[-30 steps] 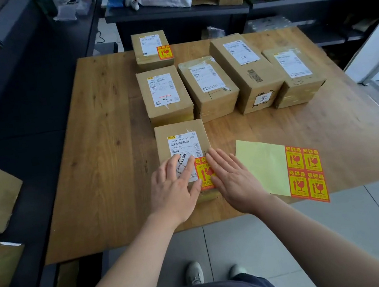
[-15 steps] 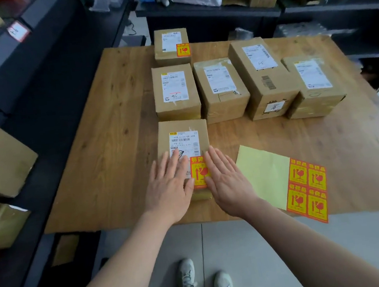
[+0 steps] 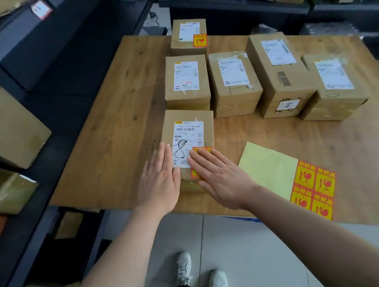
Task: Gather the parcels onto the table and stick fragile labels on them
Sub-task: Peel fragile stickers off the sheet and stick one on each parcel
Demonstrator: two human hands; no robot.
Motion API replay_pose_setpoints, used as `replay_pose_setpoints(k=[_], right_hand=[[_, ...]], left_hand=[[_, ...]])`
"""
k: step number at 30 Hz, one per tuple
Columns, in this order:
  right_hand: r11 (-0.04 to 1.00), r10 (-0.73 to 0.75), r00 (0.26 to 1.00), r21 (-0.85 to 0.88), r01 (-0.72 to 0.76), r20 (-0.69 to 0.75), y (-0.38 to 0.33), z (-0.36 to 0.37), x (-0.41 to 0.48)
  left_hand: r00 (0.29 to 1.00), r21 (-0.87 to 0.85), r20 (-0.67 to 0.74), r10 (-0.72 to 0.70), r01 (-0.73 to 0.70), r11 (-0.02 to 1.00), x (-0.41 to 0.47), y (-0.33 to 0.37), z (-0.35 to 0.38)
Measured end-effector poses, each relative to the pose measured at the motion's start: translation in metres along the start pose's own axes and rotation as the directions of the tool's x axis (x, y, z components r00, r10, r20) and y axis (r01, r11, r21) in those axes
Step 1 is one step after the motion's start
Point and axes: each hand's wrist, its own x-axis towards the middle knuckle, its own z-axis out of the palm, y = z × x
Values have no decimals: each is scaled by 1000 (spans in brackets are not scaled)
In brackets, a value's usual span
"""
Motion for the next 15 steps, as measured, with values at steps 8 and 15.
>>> replay_pose_setpoints(k=[8,15], right_hand=[[794,377,921,478,-375,97,-3,0,-4],[673,402,911,643,-366,97,-17,-24,-1]], left_hand=[[976,-300,96,-194,214,929,-6,12,-13],[944,-484,17,-330,297,823,-33,5,-38]])
